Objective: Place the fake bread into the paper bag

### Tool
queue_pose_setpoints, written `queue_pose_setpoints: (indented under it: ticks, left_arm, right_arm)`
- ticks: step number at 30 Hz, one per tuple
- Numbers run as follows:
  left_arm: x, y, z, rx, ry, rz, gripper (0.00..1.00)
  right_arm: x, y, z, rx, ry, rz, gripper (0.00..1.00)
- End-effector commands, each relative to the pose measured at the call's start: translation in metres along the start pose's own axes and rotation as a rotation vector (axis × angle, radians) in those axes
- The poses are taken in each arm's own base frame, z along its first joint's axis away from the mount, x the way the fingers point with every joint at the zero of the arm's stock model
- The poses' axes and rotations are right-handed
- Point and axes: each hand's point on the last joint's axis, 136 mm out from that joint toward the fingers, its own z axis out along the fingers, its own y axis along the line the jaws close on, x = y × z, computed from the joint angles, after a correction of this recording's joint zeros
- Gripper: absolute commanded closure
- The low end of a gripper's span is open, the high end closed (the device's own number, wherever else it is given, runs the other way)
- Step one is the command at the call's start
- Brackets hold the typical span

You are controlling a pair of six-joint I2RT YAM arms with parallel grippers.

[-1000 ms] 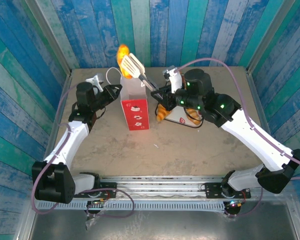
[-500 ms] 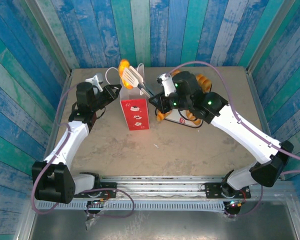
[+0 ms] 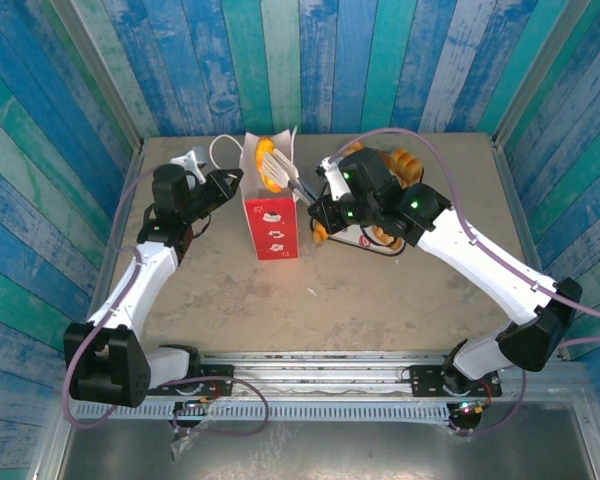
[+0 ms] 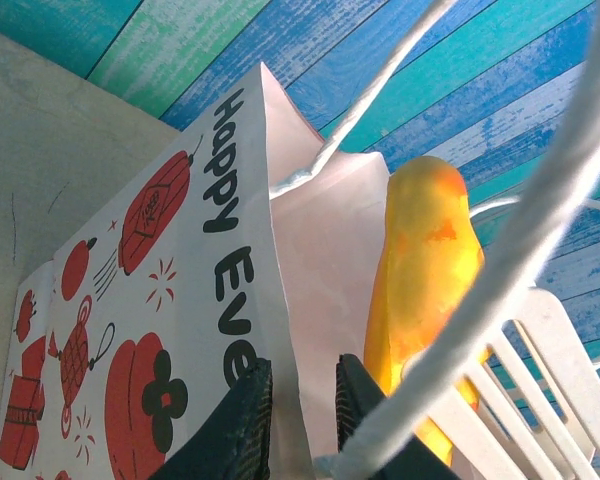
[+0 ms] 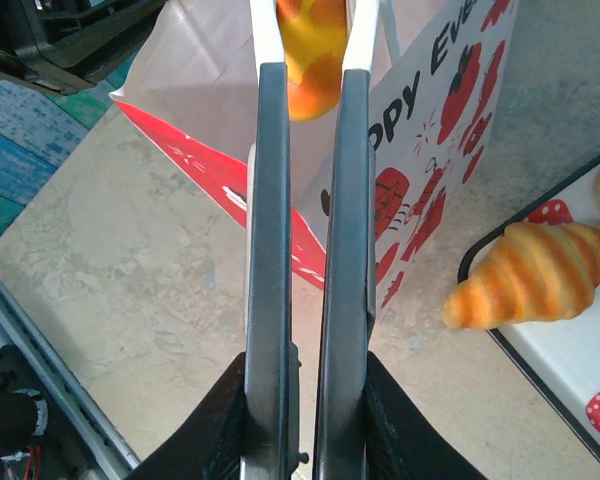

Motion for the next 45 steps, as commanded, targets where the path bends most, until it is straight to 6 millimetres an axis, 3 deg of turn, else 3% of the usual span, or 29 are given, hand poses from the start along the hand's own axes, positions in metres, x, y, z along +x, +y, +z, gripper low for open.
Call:
queue_pose_setpoints:
  ticks: [1, 13, 36, 41, 45]
  left_arm:
    - [-0.001, 0.001, 0.0, -0.014, -0.005, 0.023, 0.77]
    - [-0.002, 0.0, -0.002, -0.019, -0.011, 0.028, 0.78]
    - [-0.005, -0.011, -0.005, 0.017, -0.013, 0.021, 0.78]
    - [-0.007, -0.021, -0.006, 0.055, -0.004, 0.018, 0.69]
    - [-0.013, -0.03, -0.009, 0.066, -0.011, 0.044, 0.57]
  right_arm:
    - [-0.003, -0.003, -0.001, 0.031, -0.011, -0.015, 0.81]
    - [-0.005, -0.001, -0.005, 0.023, -0.02, -0.032, 0.66]
    - [-0.026, 0.007, -0.014, -0.009, -0.093, -0.042, 0.58]
    - [-0.043, 0.021, -0.026, -0.068, -0.147, -0.046, 0.59]
    - [-0.066, 0.037, -0.055, -0.134, -0.238, -0.05, 0.59]
